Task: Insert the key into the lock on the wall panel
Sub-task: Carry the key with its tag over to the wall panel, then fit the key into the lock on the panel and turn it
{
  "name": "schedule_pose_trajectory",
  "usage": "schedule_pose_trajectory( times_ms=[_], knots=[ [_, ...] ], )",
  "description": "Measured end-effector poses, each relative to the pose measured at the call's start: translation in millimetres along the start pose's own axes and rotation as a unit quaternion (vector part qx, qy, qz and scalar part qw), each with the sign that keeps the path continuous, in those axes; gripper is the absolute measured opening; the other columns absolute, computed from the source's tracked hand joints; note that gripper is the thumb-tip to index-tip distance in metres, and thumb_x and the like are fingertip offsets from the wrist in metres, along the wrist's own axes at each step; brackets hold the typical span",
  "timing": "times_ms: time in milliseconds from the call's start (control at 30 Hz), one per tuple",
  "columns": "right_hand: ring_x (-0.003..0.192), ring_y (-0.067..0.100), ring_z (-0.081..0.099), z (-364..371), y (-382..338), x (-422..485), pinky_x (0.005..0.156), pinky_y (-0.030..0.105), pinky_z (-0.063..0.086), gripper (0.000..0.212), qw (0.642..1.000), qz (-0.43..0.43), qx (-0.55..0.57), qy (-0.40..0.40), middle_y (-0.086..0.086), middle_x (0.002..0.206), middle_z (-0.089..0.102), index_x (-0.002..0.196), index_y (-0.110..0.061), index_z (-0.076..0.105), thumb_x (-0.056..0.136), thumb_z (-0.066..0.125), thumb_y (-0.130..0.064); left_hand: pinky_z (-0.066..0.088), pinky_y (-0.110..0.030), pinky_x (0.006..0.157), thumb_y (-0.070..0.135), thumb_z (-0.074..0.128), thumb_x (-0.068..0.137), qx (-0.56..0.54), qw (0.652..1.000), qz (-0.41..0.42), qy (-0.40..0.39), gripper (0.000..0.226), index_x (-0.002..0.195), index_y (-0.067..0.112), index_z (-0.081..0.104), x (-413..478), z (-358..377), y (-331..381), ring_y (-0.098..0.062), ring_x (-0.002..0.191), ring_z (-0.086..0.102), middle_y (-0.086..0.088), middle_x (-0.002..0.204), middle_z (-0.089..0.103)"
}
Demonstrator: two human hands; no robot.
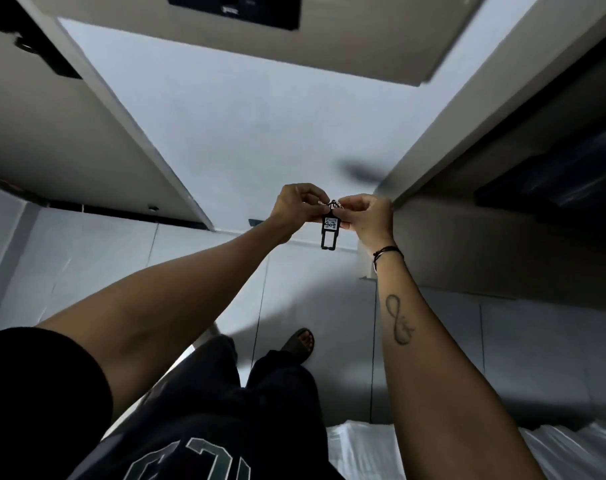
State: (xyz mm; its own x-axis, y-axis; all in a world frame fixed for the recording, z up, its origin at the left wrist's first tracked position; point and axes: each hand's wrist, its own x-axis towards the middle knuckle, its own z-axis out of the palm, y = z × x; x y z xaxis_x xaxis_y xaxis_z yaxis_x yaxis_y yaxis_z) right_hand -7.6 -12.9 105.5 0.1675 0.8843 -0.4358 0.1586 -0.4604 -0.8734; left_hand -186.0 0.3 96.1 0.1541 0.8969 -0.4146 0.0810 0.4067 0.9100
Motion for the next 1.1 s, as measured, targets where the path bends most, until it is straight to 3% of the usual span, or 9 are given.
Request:
schedule_pose_trajectory(
  times_ms=[100,233,433,633,767,933,1100],
  knots=[
    [0.079,0.028,0.076,27.2,-31.0,-5.0,0.074,0.038,0.067,0.023,0.999,-0.031,-0.002,-0.016,0.014,0.085,0.075,0.091,-0.004,0.075,0.077,0.087,0.008,0.057,-0.014,0.050,-0.005,0.078,0.091,-0.004,1.000,0.010,0.012,0.026,0.116,-0.007,0.073,-14.3,-38.9,23.5,-0.011,0.063,0.077,-0.013,0.086,0.070],
    [0.075,0.024,0.078,68.1,-68.0,-16.7,0.073,0.037,0.066,0.023,0.997,-0.067,-0.011,-0.039,0.013,0.085,0.077,0.089,-0.008,0.075,0.075,0.088,0.007,0.067,-0.031,0.081,-0.008,0.080,0.089,-0.026,0.998,0.055,0.024,0.023,0.110,-0.013,0.076,-26.0,-92.4,41.0,-0.022,0.074,0.076,-0.014,0.087,0.072],
    [0.083,0.033,0.074,112.7,-126.6,-36.3,0.085,0.047,0.066,0.027,0.989,-0.116,-0.017,-0.091,0.023,0.094,0.075,0.103,0.007,0.074,0.078,0.084,0.011,0.066,-0.032,0.083,-0.010,0.080,0.086,-0.075,0.992,0.097,0.024,0.013,0.096,-0.001,0.081,-46.7,-155.1,72.9,-0.023,0.077,0.076,-0.009,0.085,0.074],
    [0.075,0.026,0.074,132.4,-192.0,-56.6,0.074,0.033,0.069,0.022,0.981,-0.162,-0.009,-0.110,0.019,0.090,0.075,0.101,0.005,0.073,0.082,0.081,0.012,0.067,-0.031,0.083,-0.017,0.074,0.086,-0.087,0.986,0.137,0.024,0.026,0.088,0.009,0.080,-61.1,-191.1,127.2,-0.019,0.077,0.078,-0.005,0.081,0.078],
    [0.077,0.028,0.074,136.8,-228.2,-71.0,0.072,0.031,0.068,0.031,0.977,-0.185,-0.007,-0.105,0.024,0.099,0.073,0.112,0.018,0.067,0.085,0.080,0.010,0.065,-0.038,0.095,-0.018,0.074,0.085,-0.092,0.983,0.159,0.023,0.026,0.093,0.007,0.078,-68.5,-204.8,163.8,-0.019,0.077,0.076,-0.001,0.078,0.079],
    [0.077,0.027,0.075,132.2,-270.0,-85.7,0.068,0.028,0.068,0.033,0.968,-0.235,-0.004,-0.089,0.023,0.097,0.074,0.111,0.019,0.067,0.084,0.082,0.009,0.066,-0.029,0.082,-0.011,0.078,0.085,-0.092,0.978,0.190,0.002,0.022,0.093,0.009,0.078,-80.3,-213.9,210.1,-0.022,0.078,0.071,-0.004,0.080,0.078],
    [0.067,0.010,0.076,121.8,-312.6,-95.8,0.063,0.024,0.064,0.027,0.955,-0.289,-0.006,-0.064,0.009,0.084,0.076,0.106,0.010,0.072,0.083,0.084,0.006,0.068,-0.026,0.072,0.000,0.081,0.089,-0.043,0.980,0.193,-0.028,0.012,0.100,0.005,0.079,-86.1,-222.8,264.8,-0.017,0.074,0.079,-0.006,0.082,0.081]
  ],
)
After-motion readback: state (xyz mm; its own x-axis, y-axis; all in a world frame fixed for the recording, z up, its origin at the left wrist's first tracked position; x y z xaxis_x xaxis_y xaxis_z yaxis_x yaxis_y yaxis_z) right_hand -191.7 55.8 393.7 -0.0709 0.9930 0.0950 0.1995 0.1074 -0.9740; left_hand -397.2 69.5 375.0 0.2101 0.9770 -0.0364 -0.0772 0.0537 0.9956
